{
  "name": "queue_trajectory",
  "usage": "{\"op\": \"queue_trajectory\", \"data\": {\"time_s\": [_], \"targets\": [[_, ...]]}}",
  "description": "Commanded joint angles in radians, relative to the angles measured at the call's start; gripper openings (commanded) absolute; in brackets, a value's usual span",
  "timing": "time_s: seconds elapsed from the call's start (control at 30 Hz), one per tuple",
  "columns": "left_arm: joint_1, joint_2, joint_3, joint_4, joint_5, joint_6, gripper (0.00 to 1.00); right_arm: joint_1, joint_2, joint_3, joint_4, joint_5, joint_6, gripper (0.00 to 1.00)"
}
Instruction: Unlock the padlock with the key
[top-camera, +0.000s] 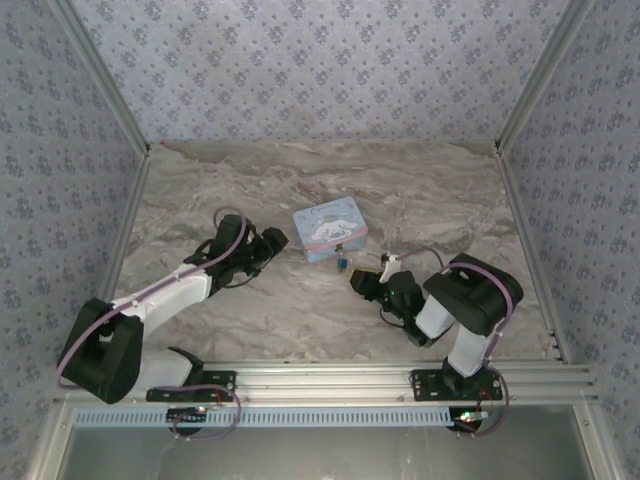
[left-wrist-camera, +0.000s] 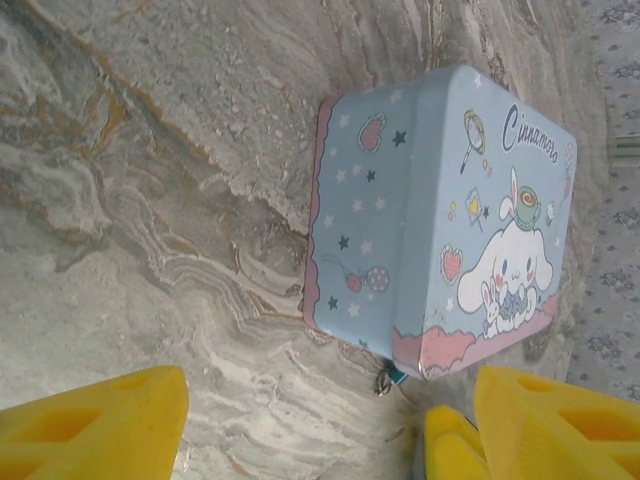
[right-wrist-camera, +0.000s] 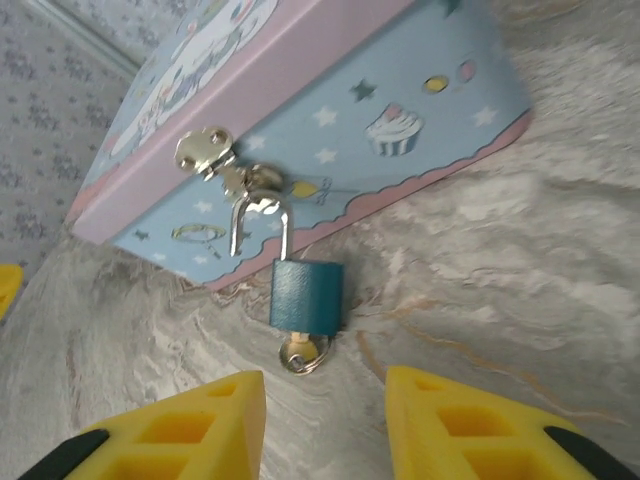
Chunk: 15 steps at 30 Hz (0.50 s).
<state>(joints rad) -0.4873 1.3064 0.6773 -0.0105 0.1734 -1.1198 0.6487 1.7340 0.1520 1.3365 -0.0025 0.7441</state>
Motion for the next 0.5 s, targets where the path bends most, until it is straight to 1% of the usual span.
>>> {"op": "queue_trajectory", "data": {"time_s": [0.0, 0.07, 0.1, 0.2, 0.27, 0.37, 0.47], "targets": [[0.007, 0.042, 0.082, -0.03, 0.037, 0.08, 0.76, -0.046, -0.09, 0.002, -0.091, -0.058, -0.013, 0.4], [0.007, 0.083, 0.128, -0.043, 0.056, 0.112, 0.76, -0.078, -0.17, 0.026, -0.199, -0.12, -0.034, 0.42], [0.007, 0.106, 0.152, -0.045, 0.068, 0.13, 0.76, -0.089, -0.217, 0.044, -0.279, -0.146, -0.056, 0.43], [0.004, 0.171, 0.205, -0.055, 0.091, 0.159, 0.76, -0.131, -0.366, 0.091, -0.521, -0.228, -0.146, 0.54], [0.005, 0.213, 0.229, -0.051, 0.103, 0.163, 0.77, -0.168, -0.435, 0.113, -0.617, -0.291, -0.169, 0.59], [0.002, 0.267, 0.251, -0.025, 0.124, 0.161, 0.76, -0.213, -0.464, 0.159, -0.715, -0.406, -0.187, 0.65], [-0.002, 0.314, 0.284, -0.017, 0.142, 0.164, 0.75, -0.228, -0.446, 0.204, -0.784, -0.482, -0.199, 0.66]]}}
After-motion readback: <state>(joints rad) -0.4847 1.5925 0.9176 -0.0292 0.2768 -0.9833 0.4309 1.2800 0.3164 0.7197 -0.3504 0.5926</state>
